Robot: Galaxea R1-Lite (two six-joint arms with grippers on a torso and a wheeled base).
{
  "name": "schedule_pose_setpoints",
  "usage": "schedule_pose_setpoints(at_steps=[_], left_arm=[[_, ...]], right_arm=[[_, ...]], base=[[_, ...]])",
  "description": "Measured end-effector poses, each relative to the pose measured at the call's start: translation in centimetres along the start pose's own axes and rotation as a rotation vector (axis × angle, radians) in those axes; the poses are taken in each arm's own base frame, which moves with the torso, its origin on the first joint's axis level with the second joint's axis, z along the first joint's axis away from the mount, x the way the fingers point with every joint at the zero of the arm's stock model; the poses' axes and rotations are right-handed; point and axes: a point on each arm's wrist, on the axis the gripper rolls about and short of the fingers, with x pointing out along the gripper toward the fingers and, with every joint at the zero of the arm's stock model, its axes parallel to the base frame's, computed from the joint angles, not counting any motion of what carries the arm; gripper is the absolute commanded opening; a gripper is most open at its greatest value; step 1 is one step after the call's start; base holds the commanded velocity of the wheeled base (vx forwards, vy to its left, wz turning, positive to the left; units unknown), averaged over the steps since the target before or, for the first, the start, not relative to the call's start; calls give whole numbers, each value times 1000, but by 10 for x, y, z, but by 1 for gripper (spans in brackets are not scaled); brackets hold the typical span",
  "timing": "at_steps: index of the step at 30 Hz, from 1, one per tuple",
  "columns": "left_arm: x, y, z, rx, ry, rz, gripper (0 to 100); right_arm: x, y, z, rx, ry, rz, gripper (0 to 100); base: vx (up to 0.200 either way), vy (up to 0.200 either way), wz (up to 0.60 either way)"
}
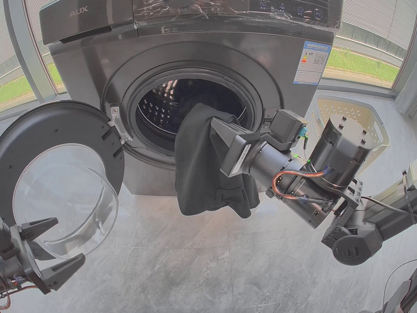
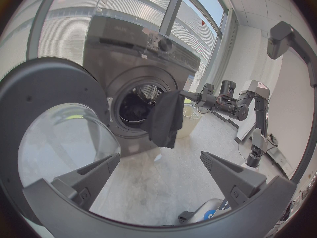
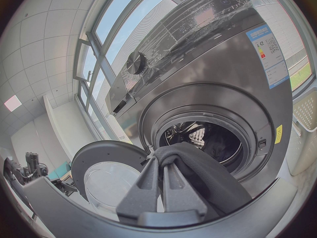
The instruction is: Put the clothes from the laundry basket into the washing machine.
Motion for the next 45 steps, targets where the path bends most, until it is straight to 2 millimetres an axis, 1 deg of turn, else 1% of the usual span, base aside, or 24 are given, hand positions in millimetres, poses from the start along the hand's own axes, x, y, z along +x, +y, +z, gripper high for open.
schedule_pose_setpoints(at_steps=[7,15,19,25,31,40,45], left_arm=[[52,17,2,-37,112,-91,100],[105,24,-5,-54,203,-160,100],[128,28,-9,-67,246,-178,100],[156,31,-20,-90,319,-203,100],[179,32,-29,-107,370,-230,100],[218,31,-31,-127,384,-259,100],[238,35,-31,-134,334,-258,100]], right_arm=[[13,-2,-4,-2,-9,4,0],[23,-6,-9,-5,-12,3,0],[28,-6,-9,-5,-16,4,0],[33,-5,-9,-3,-30,4,0],[35,-4,-10,-2,-33,3,0],[35,-2,-11,0,-36,6,0],[35,-1,-12,0,-34,9,0]], base=[[0,0,0],[0,0,0],[0,0,0],[0,0,0],[0,0,0],[0,0,0],[0,0,0]])
